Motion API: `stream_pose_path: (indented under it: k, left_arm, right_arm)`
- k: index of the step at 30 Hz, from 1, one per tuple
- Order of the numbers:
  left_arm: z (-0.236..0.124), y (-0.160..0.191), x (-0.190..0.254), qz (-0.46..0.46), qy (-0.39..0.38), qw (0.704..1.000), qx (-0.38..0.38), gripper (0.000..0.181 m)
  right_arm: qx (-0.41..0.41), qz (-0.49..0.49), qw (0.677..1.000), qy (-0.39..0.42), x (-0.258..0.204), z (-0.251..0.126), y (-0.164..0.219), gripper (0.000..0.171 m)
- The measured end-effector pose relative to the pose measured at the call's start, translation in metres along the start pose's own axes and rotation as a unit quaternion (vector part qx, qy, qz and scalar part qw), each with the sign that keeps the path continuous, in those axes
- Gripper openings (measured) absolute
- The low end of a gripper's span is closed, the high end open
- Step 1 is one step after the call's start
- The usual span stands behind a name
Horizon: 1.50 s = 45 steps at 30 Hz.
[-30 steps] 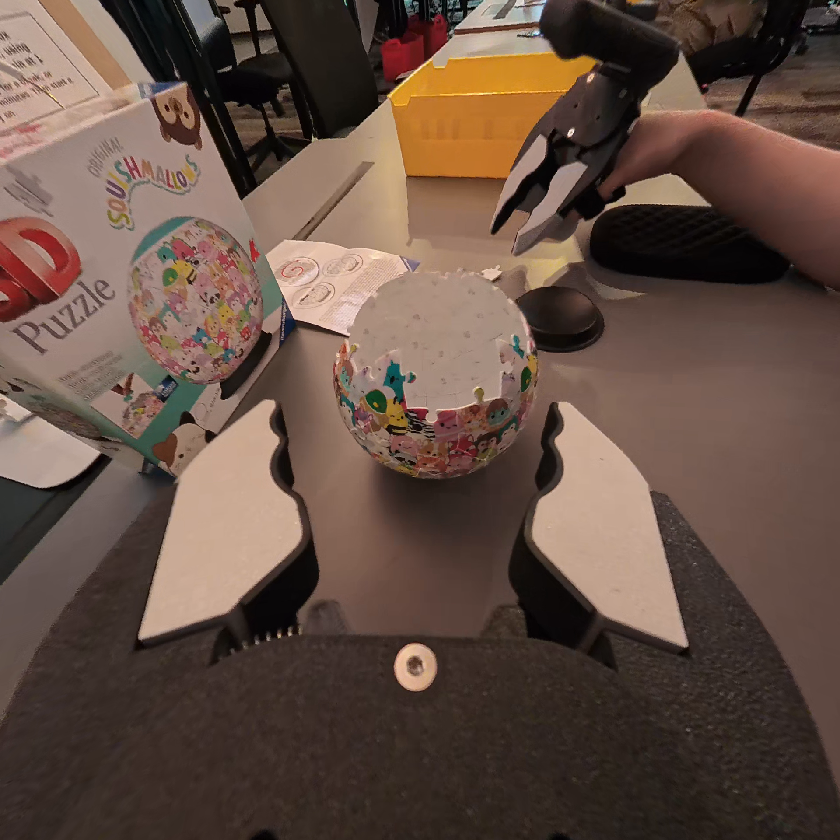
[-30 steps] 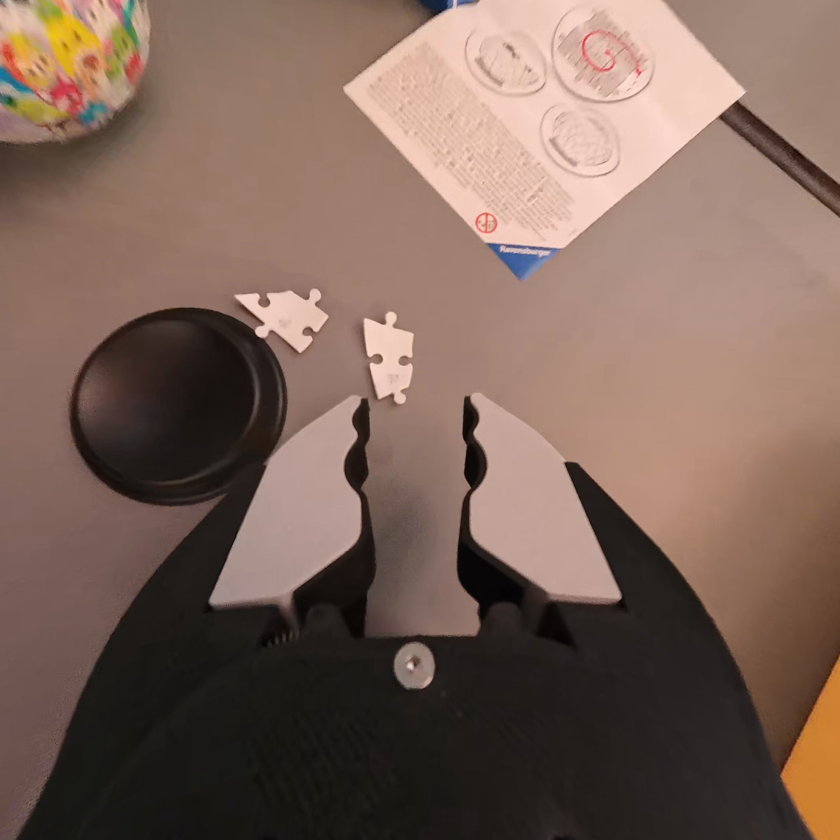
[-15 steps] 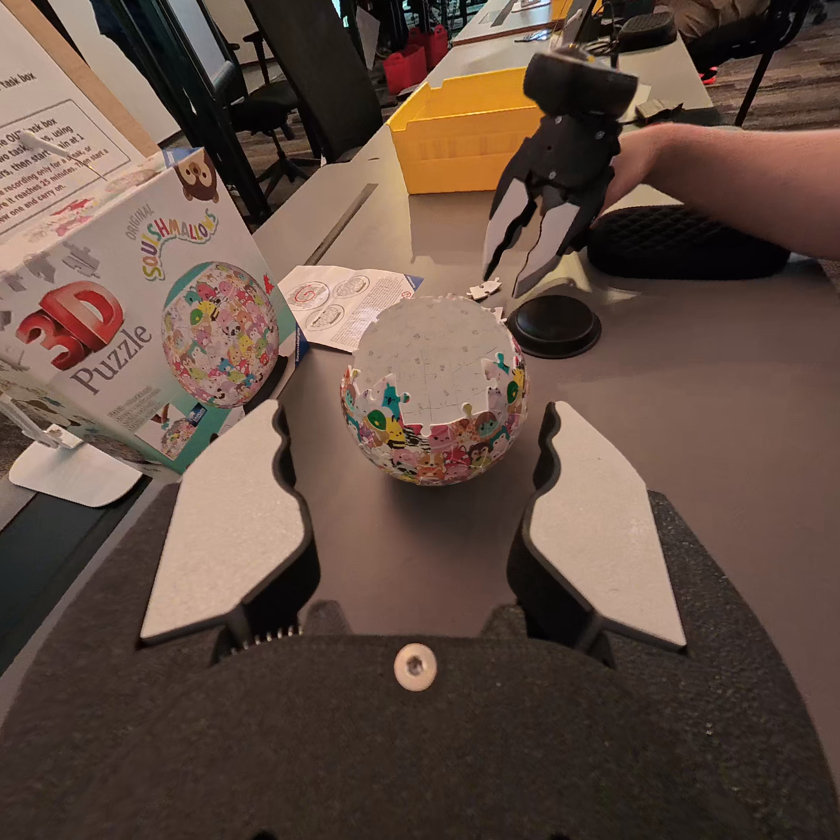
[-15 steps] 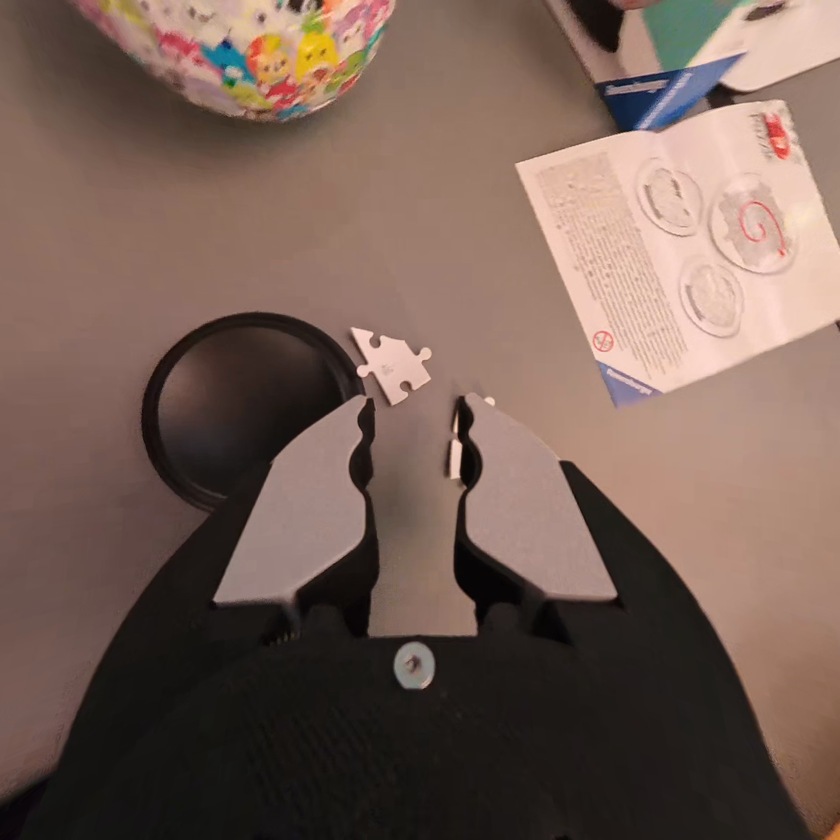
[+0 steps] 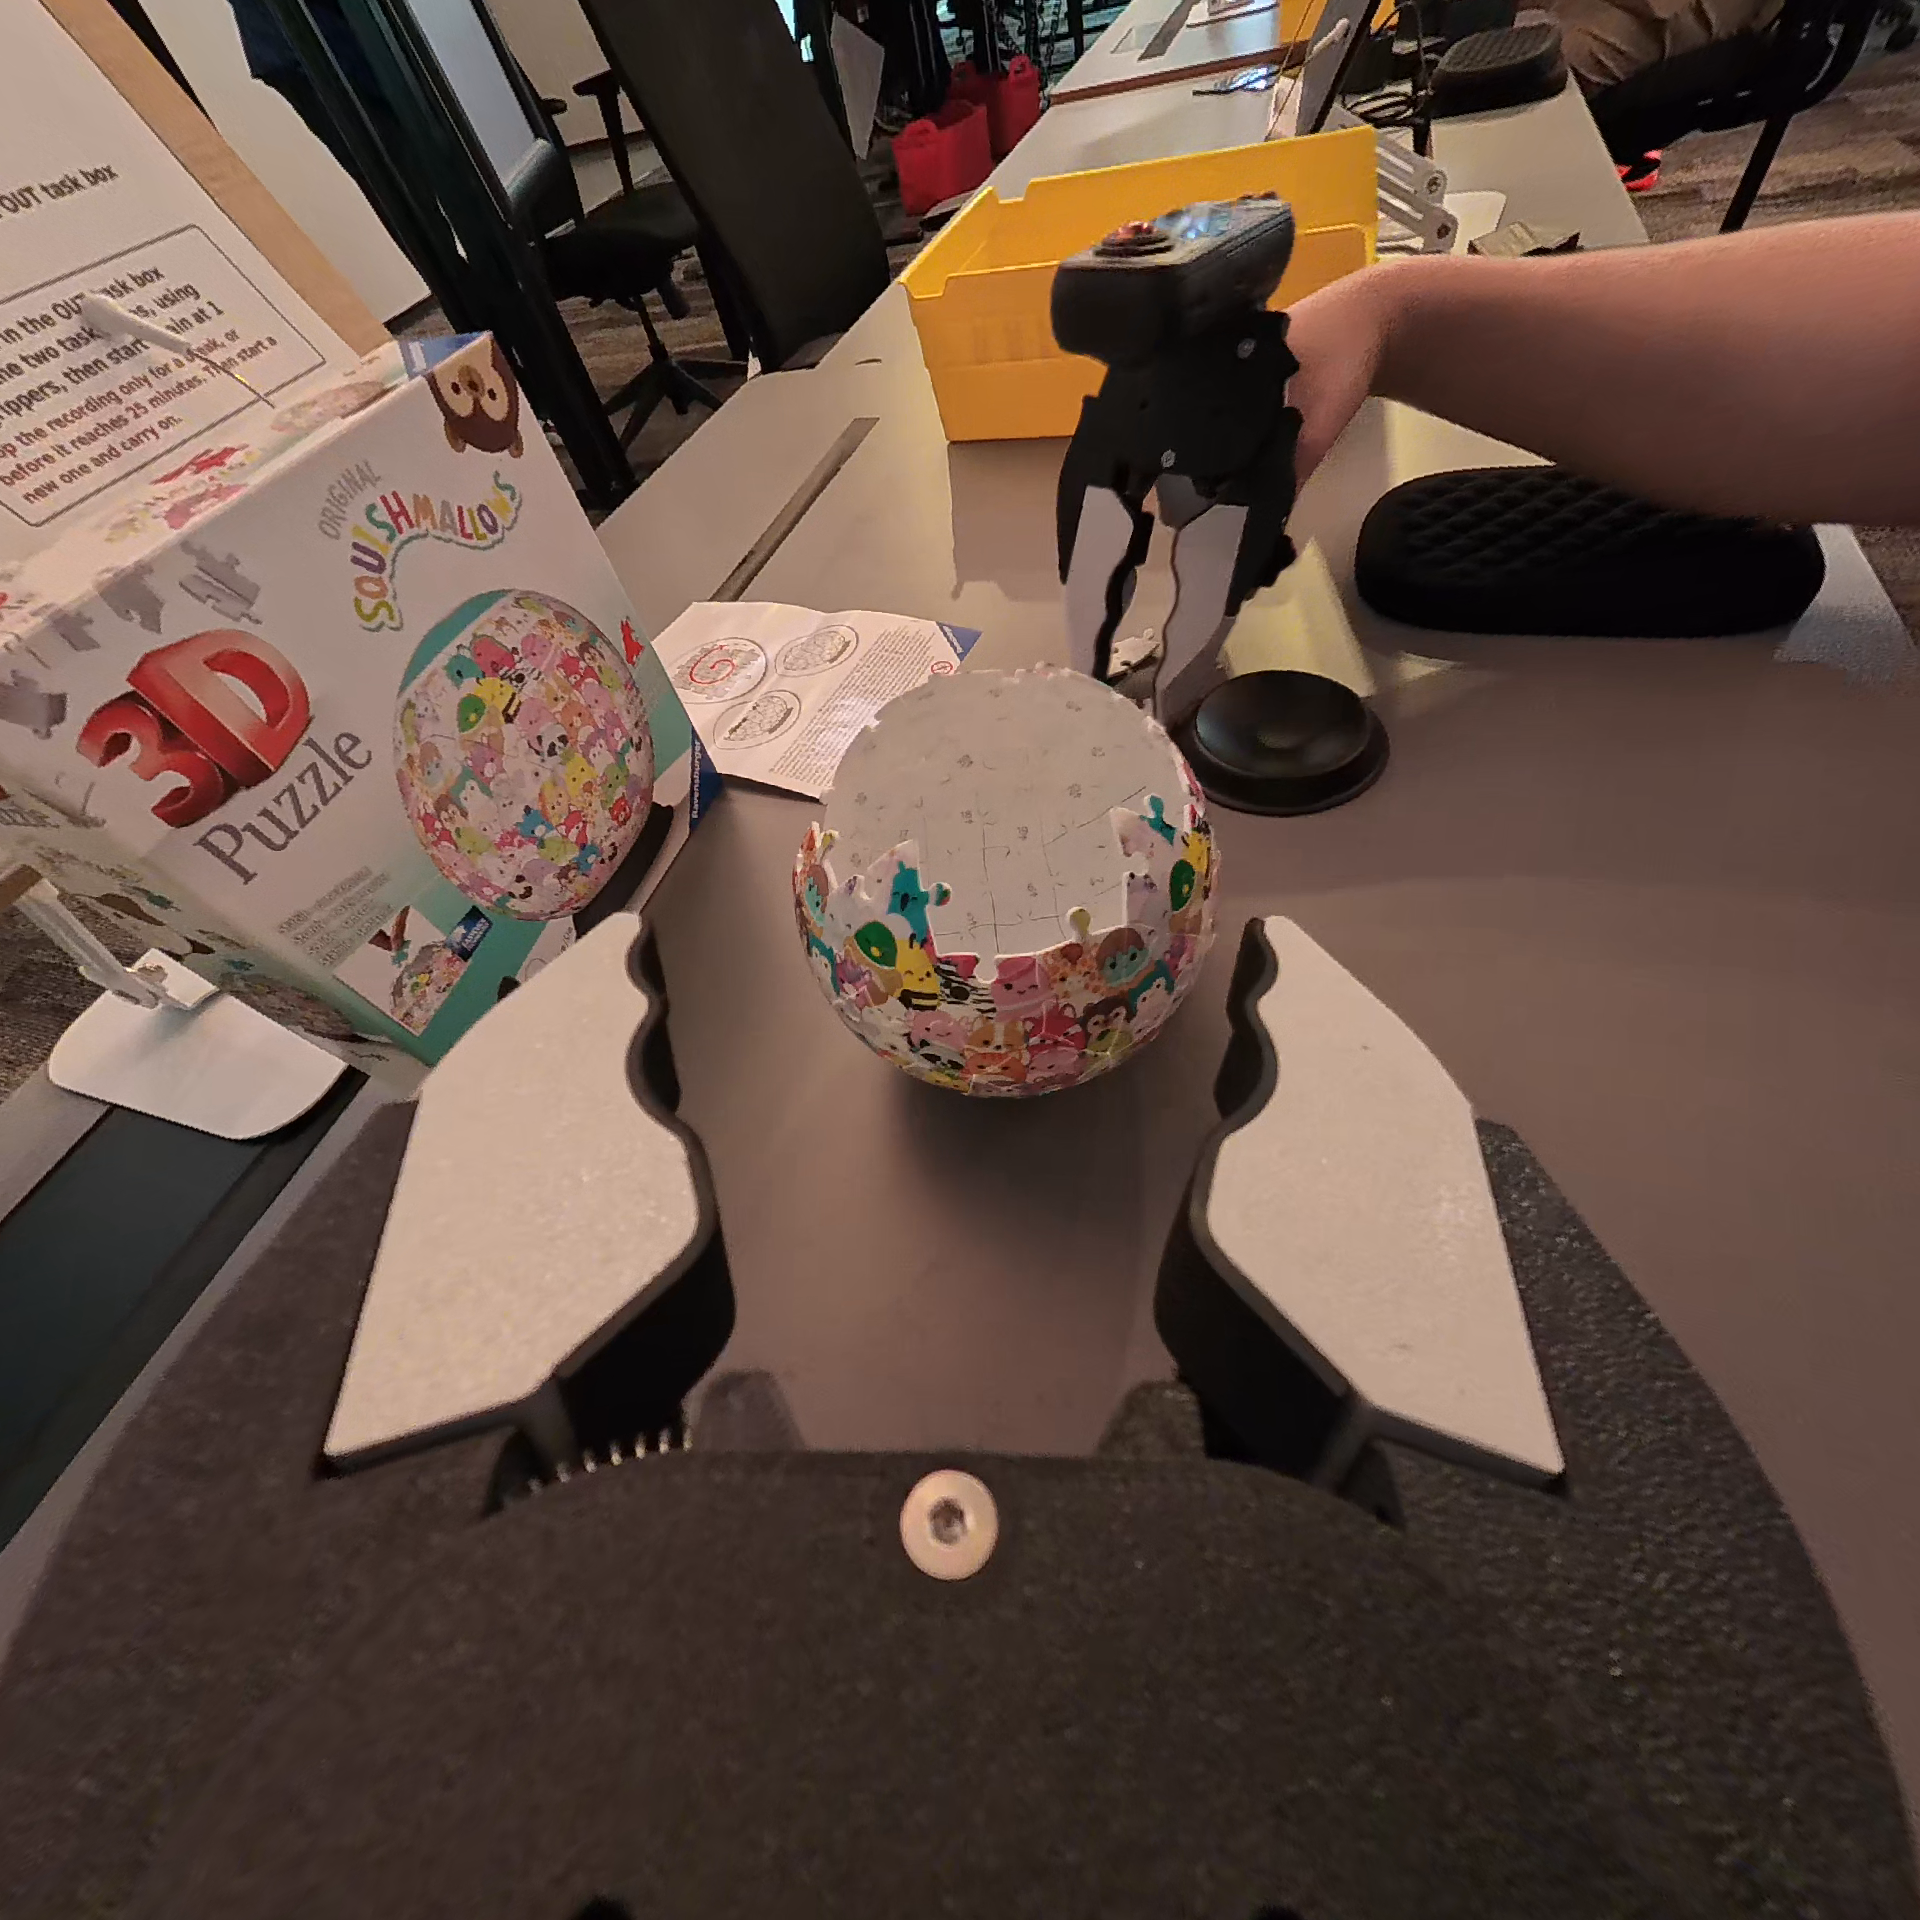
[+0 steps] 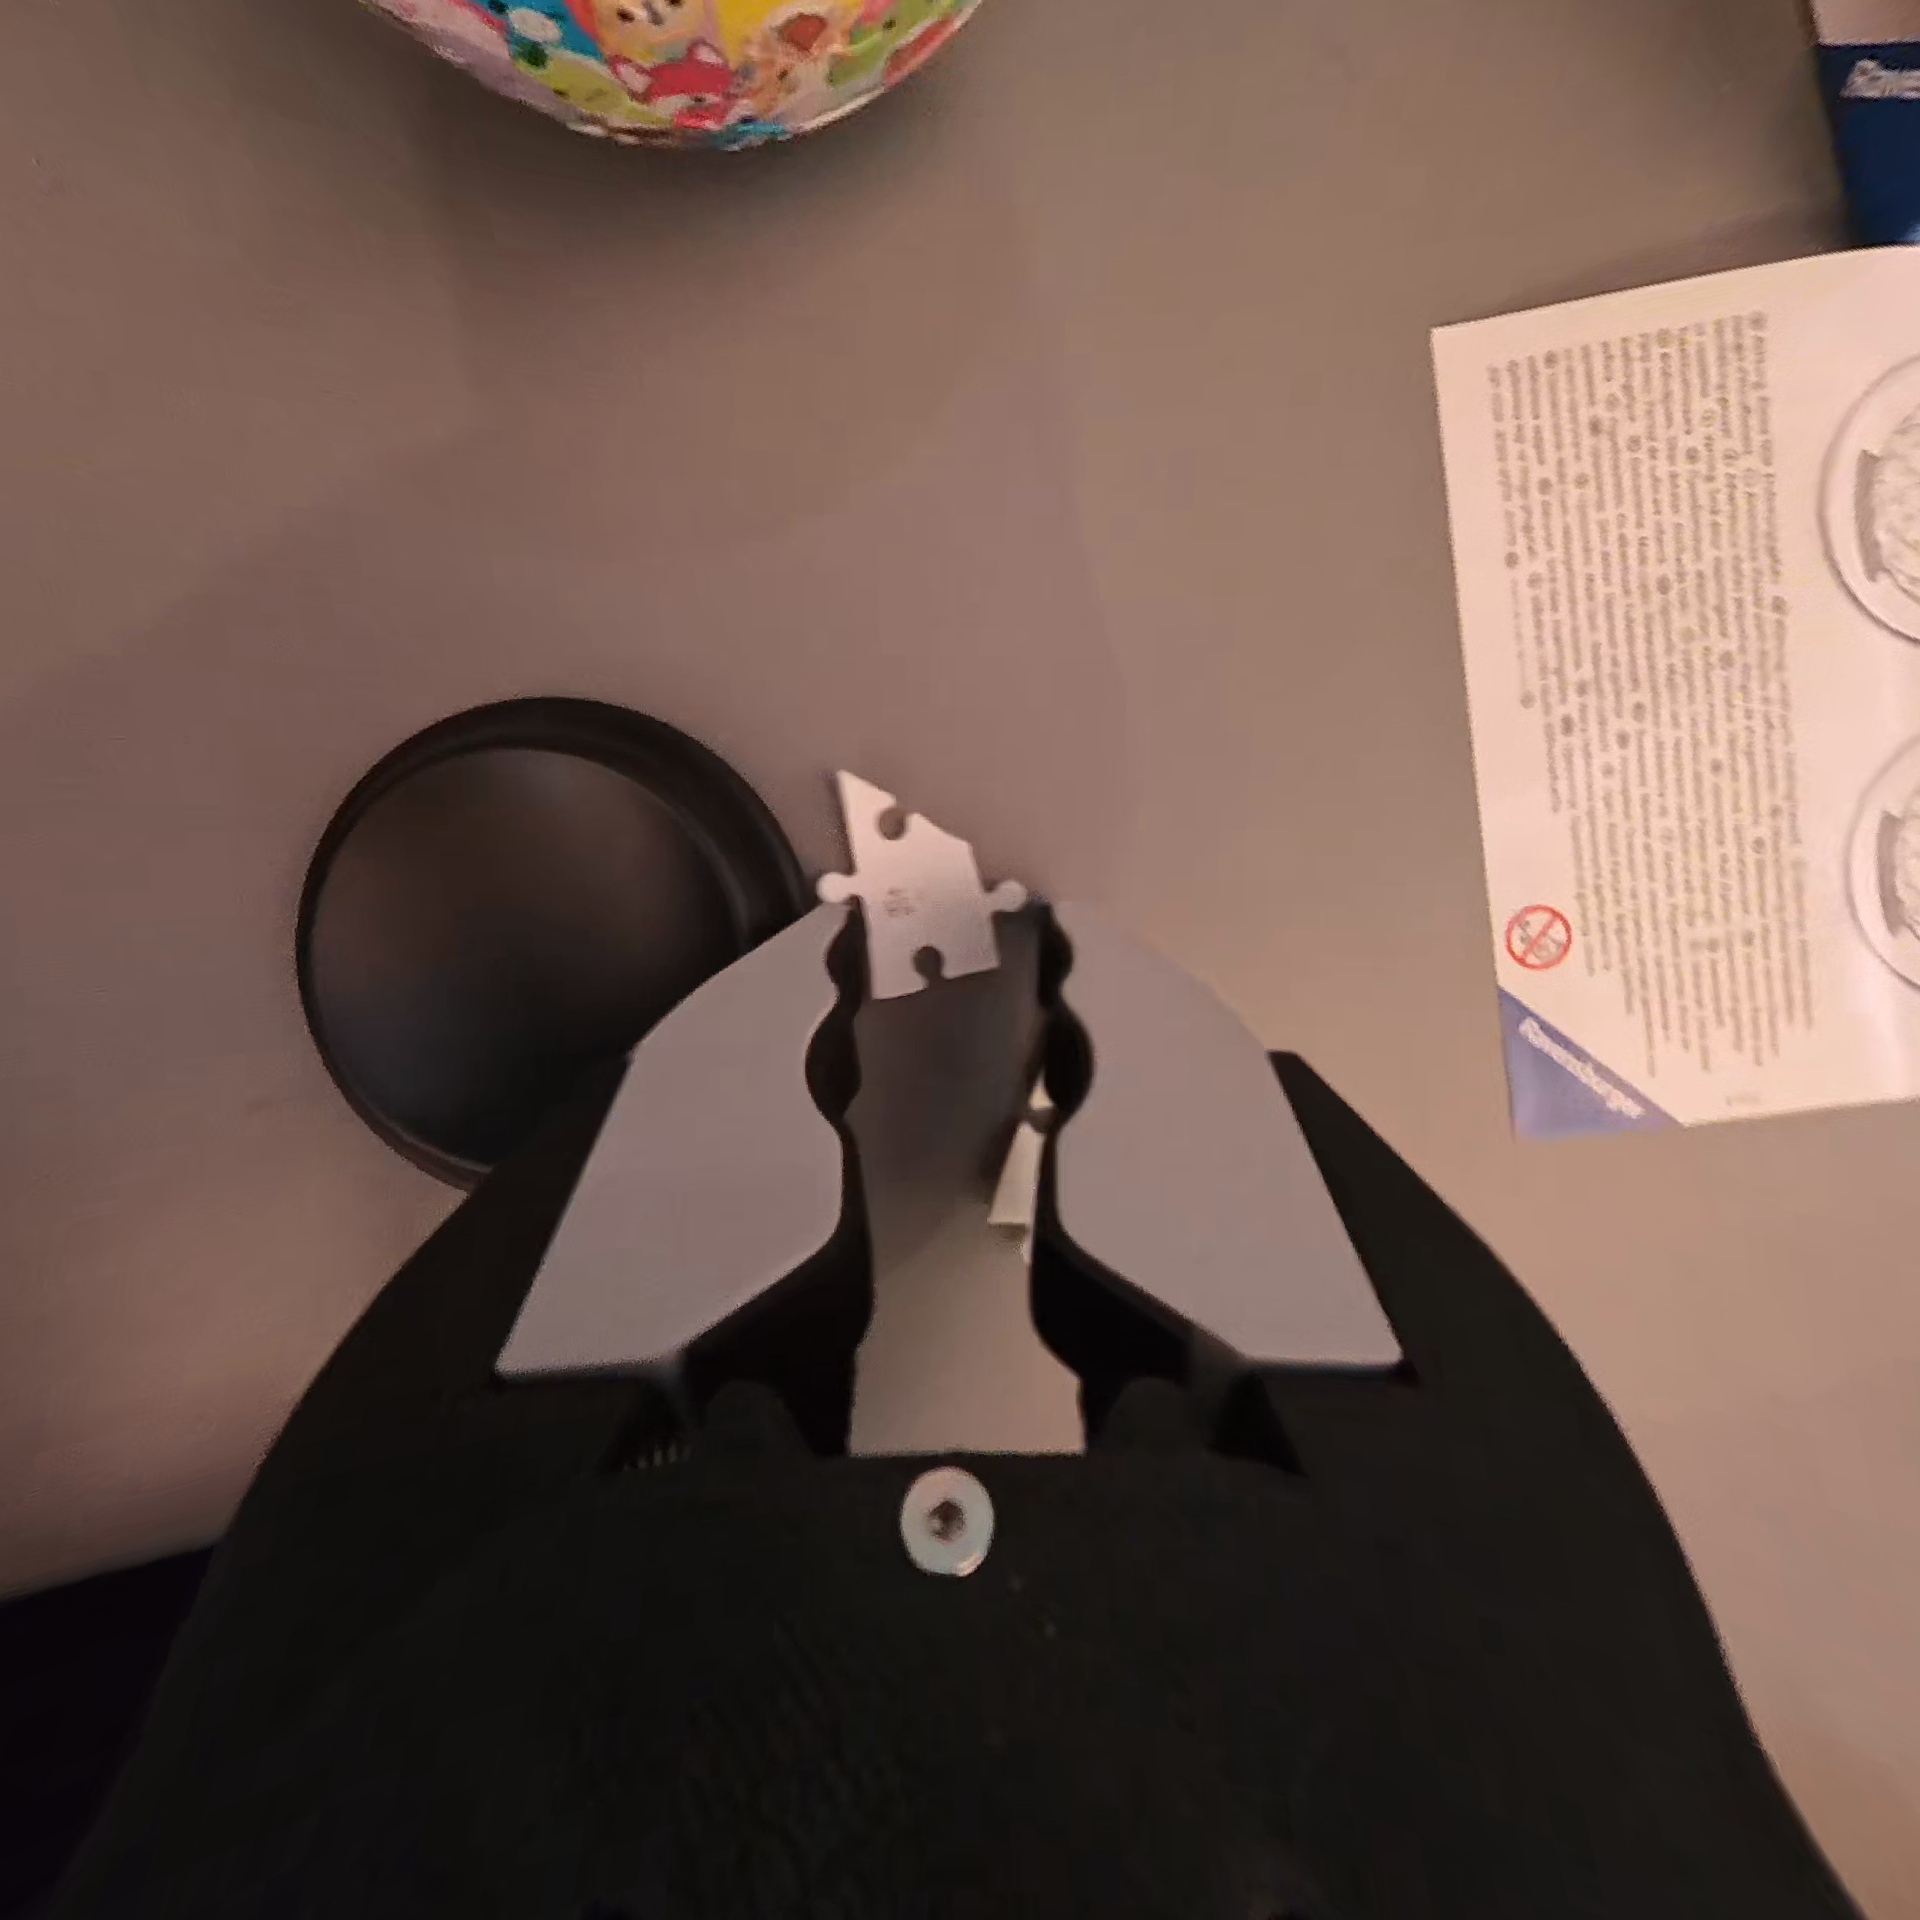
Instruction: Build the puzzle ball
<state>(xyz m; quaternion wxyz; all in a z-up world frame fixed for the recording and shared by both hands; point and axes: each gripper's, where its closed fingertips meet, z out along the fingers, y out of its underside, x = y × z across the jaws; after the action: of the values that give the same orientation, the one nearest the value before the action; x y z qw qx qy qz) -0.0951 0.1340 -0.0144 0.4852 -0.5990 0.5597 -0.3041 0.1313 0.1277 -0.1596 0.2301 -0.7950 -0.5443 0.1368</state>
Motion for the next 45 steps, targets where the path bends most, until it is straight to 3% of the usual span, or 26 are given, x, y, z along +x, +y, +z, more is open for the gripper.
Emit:
stream_pose_path:
  k: [1, 5, 13, 19, 25, 31, 36, 38, 45]
  left_arm:
    - [0.0, 0.0, 0.0, 0.0, 0.0, 1.0, -0.001, 0.102]
    - [0.0, 0.002, 0.0, 0.001, 0.0, 1.0, -0.004, 0.102]
    - [0.0, -0.001, 0.002, 0.003, 0.005, 1.0, 0.0, 0.101]
    - [0.001, -0.002, 0.009, 0.011, 0.018, 1.0, -0.008, 0.1]
    - [-0.007, -0.019, 0.032, 0.007, 0.064, 0.998, 0.0, 0.089]
    - [0.0, -0.024, 0.098, -0.122, 0.142, 0.982, -0.019, 0.06]
    - [0.019, -0.007, 0.142, -0.232, 0.101, 0.966, -0.056, 0.036]
    - [0.02, -0.01, 0.162, -0.285, 0.125, 0.95, -0.038, 0.027]
    - [0.03, 0.01, 0.202, -0.359, 0.157, 0.916, -0.082, 0.027]
  right_arm:
    - [0.0, -0.006, 1.0, -0.016, -0.002, 0.002, -0.002, 0.025]
    - [-0.009, -0.031, 0.999, -0.03, -0.001, 0.004, -0.005, 0.025]
    - [-0.034, -0.125, 0.991, 0.036, 0.007, -0.01, -0.015, 0.025]
    - [-0.105, -0.285, 0.949, 0.078, -0.005, -0.029, -0.032, 0.025]
    - [-0.091, -0.351, 0.93, 0.057, -0.045, -0.038, -0.058, 0.025]
    - [-0.027, -0.389, 0.92, 0.029, -0.104, -0.046, -0.08, 0.025]
    - [0.031, -0.451, 0.892, 0.023, -0.157, -0.045, -0.103, 0.025]
    - [0.04, -0.477, 0.878, 0.02, -0.176, -0.042, -0.109, 0.025]
    - [0.058, -0.539, 0.84, 0.028, -0.218, -0.036, -0.13, 0.025]
